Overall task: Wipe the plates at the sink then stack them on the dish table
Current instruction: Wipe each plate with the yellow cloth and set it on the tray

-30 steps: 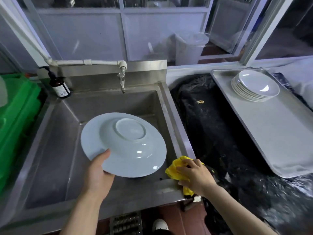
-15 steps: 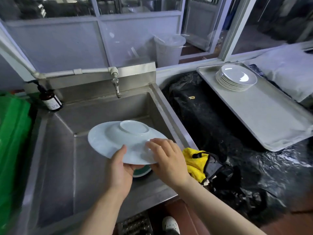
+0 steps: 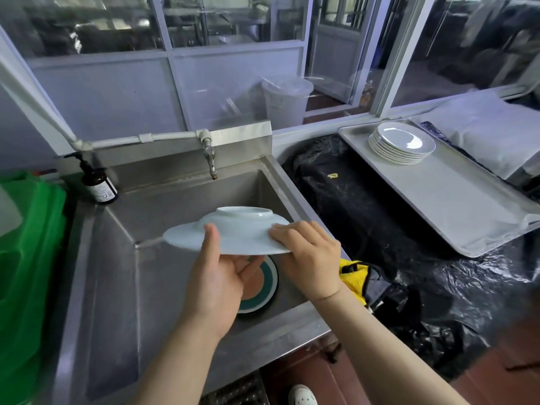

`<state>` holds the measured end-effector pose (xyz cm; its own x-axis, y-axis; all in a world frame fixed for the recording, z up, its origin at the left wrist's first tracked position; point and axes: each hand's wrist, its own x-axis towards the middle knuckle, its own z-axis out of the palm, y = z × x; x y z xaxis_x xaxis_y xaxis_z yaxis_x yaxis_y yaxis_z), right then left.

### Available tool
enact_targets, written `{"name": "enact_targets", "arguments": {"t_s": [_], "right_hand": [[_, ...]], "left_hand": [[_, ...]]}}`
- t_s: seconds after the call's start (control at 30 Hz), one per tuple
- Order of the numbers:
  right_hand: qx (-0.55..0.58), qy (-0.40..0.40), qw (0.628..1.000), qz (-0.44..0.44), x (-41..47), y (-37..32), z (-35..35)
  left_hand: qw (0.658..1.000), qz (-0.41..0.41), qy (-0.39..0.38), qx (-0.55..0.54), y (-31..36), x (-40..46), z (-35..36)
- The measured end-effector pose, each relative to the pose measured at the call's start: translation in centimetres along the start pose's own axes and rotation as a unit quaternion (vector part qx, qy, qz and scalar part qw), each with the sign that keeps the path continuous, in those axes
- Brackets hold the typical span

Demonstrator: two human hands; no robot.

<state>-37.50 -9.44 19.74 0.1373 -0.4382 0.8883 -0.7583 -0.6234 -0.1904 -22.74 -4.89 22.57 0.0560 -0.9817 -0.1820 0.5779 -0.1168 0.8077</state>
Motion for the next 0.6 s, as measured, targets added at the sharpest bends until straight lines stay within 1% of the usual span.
{"name": "enact_targets", "arguments": {"t_s": [0.07,0.13,0.17,0.2,0.23,0.27,0.3,0.33,0.4,0.47,0.53,0.6], "right_hand": [[0.013,0.008,0.999,0.04,0.5,0.2,-0.4],[0.023,0.01,0.993,0.115,1.0,0.6,-1.0],[0.019,0.012,0.985,0.171,1.2,0.8,-1.3],[0.015,0.011,0.971,0.239,1.3,1.2,-1.6],[0.02,0.007,0.951,0.308,1.4,1.6,-1.9],[0.045,0.005,0.928,0.369,1.4,2.1,-2.0],[0.089,0.012,0.904,0.417,1.4,2.7,-2.1],[0.14,0.028,0.878,0.456,1.4,3.3,-2.1],[0.219,0.056,0.824,0.519,1.3,4.6,-2.0],[0.266,0.069,0.77,0.576,0.9,5.9,-1.6],[0.294,0.07,0.725,0.619,0.2,7.6,-1.4],[0.305,0.064,0.693,0.651,-0.2,9.9,-1.3]], "left_hand": [[0.999,0.028,-0.02,0.013,0.8,0.4,-1.2],[0.996,0.078,0.019,0.031,1.1,1.3,-2.7],[0.988,0.11,0.062,0.087,1.1,2.0,-3.5],[0.969,0.141,0.119,0.166,0.9,2.7,-4.3],[0.945,0.155,0.162,0.238,0.6,3.4,-5.0],[0.929,0.143,0.182,0.288,0.2,4.0,-5.7],[0.927,0.118,0.178,0.309,-0.3,4.5,-6.2],[0.936,0.089,0.158,0.303,-0.8,4.8,-6.4],[0.955,0.049,0.101,0.274,-1.4,5.4,-6.1],[0.963,0.018,0.037,0.268,-2.0,5.9,-5.0],[0.965,0.012,0.006,0.263,-2.5,6.5,-3.3],[0.966,0.025,0.007,0.258,-3.1,7.4,-1.2]]}}
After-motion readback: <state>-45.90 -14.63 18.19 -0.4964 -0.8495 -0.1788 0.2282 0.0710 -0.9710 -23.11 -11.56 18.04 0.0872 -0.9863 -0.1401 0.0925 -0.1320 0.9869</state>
